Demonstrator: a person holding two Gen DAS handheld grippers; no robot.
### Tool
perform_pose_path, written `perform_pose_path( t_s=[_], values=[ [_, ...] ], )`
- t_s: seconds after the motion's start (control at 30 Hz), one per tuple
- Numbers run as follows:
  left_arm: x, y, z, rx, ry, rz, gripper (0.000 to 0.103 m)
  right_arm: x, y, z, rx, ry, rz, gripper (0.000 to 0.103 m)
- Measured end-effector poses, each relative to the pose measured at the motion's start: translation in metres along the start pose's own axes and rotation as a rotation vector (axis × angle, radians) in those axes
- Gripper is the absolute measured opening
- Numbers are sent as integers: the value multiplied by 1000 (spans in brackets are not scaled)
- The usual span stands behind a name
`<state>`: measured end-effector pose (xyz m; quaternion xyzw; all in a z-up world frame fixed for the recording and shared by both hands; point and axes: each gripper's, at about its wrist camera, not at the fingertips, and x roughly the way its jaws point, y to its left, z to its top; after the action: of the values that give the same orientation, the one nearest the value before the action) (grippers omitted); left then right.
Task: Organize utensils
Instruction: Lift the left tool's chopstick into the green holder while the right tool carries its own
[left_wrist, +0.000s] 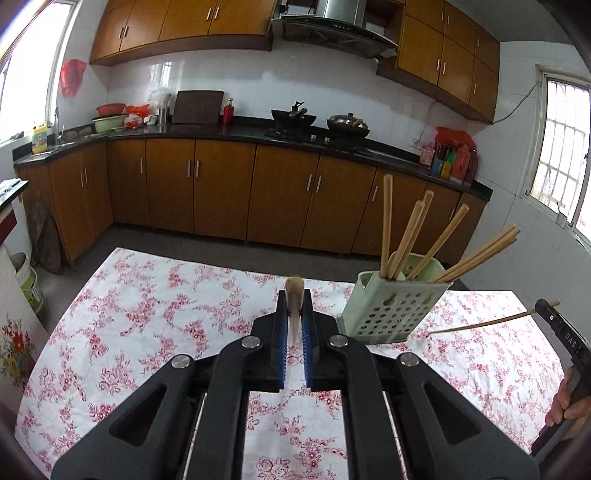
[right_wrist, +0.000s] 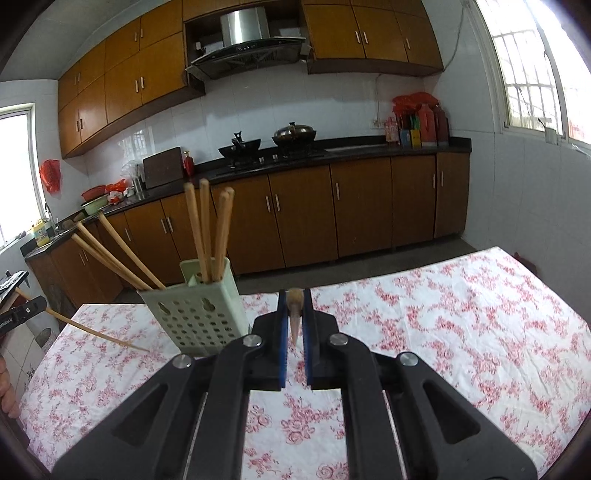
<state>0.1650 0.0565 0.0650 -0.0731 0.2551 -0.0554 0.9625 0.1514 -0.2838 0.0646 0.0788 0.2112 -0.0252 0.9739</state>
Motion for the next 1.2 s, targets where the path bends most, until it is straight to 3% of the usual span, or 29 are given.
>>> perform_pose_path(
  t_s=[0.27,0.47,0.73,1.0,1.2],
  values=[
    [-26,-20,24,38,-56,-70,7,-24,15,43,7,-46,92,8],
    [-43,-51,53,55,-123,-149,7,-48,33,78,5,-137,176,8],
    [-48,-99,95,54,-231,-229,7,-54,57,119,-13,-270,188,8],
    [-26,-115,117,40,-303,-153,7,-29,62,142,12,-319,187,8],
    [-1,-105,108,31,-249,-100,7,-1,66,132,11,-285,184,8]
  ],
)
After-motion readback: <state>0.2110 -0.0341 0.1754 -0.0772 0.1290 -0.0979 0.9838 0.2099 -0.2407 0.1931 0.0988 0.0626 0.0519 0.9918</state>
